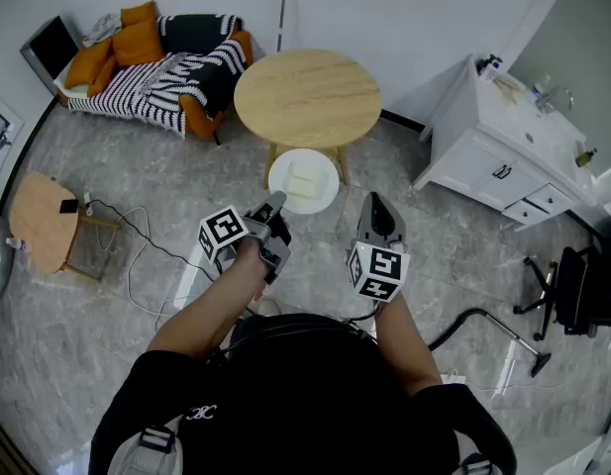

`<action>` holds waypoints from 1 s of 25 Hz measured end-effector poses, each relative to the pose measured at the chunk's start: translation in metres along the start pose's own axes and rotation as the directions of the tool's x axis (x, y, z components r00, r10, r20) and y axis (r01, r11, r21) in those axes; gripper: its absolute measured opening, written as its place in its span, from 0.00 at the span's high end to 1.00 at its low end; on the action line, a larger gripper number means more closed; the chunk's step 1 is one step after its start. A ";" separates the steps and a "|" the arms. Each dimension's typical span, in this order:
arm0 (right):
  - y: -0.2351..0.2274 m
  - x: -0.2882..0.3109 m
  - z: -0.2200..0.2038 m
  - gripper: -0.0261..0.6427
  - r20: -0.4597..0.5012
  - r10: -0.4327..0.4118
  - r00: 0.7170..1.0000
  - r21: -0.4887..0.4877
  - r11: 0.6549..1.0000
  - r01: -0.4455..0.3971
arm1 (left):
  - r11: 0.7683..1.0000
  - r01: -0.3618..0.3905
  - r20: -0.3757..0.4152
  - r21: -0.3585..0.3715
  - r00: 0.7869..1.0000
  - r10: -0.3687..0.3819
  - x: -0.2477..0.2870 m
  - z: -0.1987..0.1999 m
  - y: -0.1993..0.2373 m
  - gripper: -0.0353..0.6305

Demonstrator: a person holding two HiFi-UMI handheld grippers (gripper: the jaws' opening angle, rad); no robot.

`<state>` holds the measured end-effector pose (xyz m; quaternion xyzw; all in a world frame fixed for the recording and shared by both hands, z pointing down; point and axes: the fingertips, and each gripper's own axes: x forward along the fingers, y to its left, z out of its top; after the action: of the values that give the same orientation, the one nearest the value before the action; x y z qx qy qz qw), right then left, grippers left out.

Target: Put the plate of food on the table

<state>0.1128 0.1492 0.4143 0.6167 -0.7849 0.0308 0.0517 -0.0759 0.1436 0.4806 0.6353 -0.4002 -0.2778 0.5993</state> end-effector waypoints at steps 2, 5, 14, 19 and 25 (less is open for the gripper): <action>0.000 0.000 0.000 0.95 0.005 -0.006 1.000 0.005 1.000 0.006 | 1.000 -0.001 -0.004 0.001 1.000 0.001 0.001 0.001 0.001 0.91; -0.002 0.001 0.002 0.95 0.020 -0.026 0.999 0.020 0.999 0.025 | 1.000 -0.002 -0.008 -0.002 1.000 0.002 0.002 0.002 0.003 0.91; -0.003 0.001 -0.003 0.95 0.007 -0.028 1.000 0.033 0.999 0.028 | 1.000 -0.019 -0.021 -0.023 1.000 0.019 0.003 0.001 0.012 0.91; 0.000 0.000 -0.010 0.95 -0.009 -0.029 1.000 0.045 0.999 0.029 | 1.000 -0.019 -0.029 -0.019 0.999 0.019 0.000 0.000 0.013 0.91; 0.008 -0.001 -0.013 0.95 -0.011 -0.031 0.999 0.042 0.999 0.031 | 0.999 -0.027 -0.039 -0.026 0.999 0.026 -0.005 0.001 0.020 0.91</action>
<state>0.1062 0.1535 0.4270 0.6296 -0.7741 0.0496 0.0435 -0.0828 0.1477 0.4997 0.6272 -0.3934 -0.2627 0.6187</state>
